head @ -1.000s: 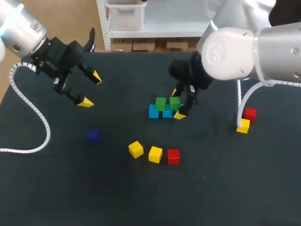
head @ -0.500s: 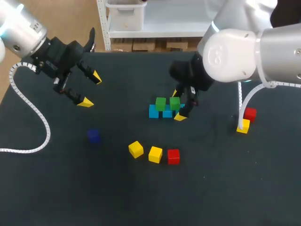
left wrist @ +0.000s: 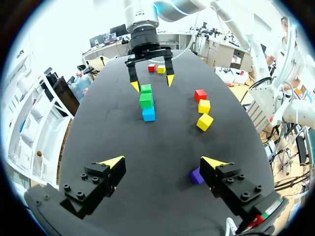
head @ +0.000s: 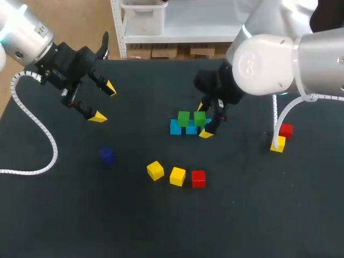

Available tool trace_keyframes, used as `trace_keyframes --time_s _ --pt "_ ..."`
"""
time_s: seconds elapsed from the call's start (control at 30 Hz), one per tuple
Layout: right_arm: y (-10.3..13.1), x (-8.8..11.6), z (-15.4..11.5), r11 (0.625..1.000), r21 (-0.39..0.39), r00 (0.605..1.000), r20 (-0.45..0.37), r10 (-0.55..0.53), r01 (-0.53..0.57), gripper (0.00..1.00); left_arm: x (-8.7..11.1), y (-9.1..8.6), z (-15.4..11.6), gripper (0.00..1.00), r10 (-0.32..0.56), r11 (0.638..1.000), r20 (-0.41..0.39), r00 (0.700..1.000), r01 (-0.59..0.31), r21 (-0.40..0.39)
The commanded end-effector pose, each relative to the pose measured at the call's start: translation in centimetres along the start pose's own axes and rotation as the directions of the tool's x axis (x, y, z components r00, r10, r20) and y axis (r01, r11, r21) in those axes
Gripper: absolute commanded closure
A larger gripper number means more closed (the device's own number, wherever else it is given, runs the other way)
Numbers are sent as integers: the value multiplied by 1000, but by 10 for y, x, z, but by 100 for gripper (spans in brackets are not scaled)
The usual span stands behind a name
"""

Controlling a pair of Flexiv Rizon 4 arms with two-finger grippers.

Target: Place the blue cubes, place green cubes on the blue cubes, place the yellow cubes on the green cubes, then place the red cubes on the yellow cubes, and place purple cube on the red cubes.

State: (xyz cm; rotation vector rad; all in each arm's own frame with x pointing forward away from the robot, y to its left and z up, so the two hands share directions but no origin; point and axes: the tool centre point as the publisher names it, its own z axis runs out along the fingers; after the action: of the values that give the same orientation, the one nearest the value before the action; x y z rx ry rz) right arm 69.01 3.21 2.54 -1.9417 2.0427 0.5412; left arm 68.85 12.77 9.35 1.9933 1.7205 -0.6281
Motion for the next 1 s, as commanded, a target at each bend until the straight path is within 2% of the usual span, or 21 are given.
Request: trace_keyframes --time_s 0.03,0.23,0.5,0.77,1.0 --pt "0 7 -8 999 47 1000 14 21 -22 0 1 1 0 0 4 1000 3 1000 -4 1" --pt "-1 14 -34 994 95 996 81 43 -51 0 1 1 0 0 4 1000 3 1000 -4 1" --pt "24 30 -70 989 137 980 199 29 -57 0 1 1 0 0 4 1000 3 1000 -4 1" --pt "48 48 -87 993 120 974 227 -13 -15 0 1 1 0 0 4 1000 3 1000 -4 1" --pt "65 62 -96 991 134 977 213 -5 -24 0 1 1 0 0 4 1000 3 1000 -4 1"
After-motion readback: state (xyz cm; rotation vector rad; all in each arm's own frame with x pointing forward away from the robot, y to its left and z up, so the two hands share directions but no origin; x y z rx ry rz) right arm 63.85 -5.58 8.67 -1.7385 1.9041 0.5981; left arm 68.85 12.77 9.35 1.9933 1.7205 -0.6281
